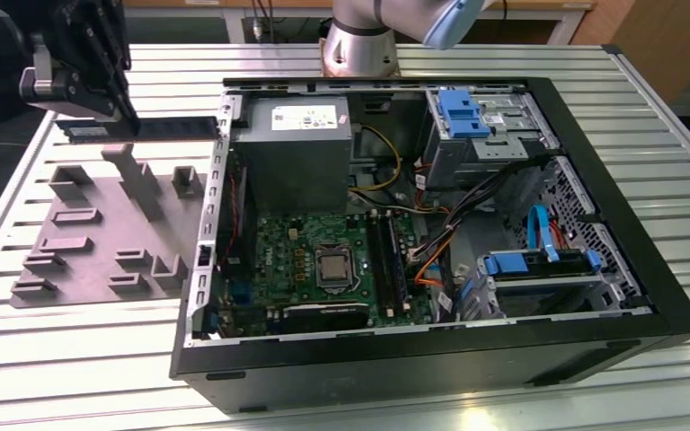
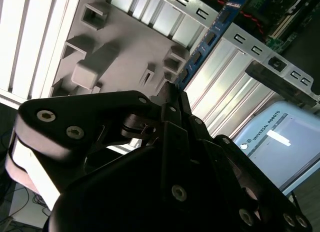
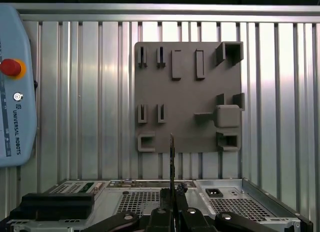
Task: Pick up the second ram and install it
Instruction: 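Pick up the second ram and move it above second insertion slot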
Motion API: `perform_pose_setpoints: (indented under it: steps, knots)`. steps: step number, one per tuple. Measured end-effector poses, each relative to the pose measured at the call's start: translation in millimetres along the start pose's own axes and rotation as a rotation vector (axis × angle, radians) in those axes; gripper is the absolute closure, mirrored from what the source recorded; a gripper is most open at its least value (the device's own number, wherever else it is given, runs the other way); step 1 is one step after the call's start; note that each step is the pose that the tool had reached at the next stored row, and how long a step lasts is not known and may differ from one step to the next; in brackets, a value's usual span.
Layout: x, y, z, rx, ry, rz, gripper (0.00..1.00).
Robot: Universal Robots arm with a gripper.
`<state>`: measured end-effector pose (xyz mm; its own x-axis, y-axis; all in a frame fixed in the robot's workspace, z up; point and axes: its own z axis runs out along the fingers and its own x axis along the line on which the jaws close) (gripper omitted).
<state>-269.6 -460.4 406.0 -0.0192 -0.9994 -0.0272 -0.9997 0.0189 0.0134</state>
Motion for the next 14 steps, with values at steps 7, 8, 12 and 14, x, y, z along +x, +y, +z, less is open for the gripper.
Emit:
perform_pose_setpoints:
  steps: [7,8,12,14]
  knots:
    - [-0.5,-23.5,-0.3,0.0000,0.0000,0.000,0.86]
    - [-0.5,-27.1,-0.4,-0.0001,0.0000,0.000,0.86]
    - [-0.8,-38.6,-0.5,-0.0001,0.0001,0.000,0.86]
    - [-0.9,-44.7,-0.6,0.0000,0.0000,0.000,0.86]
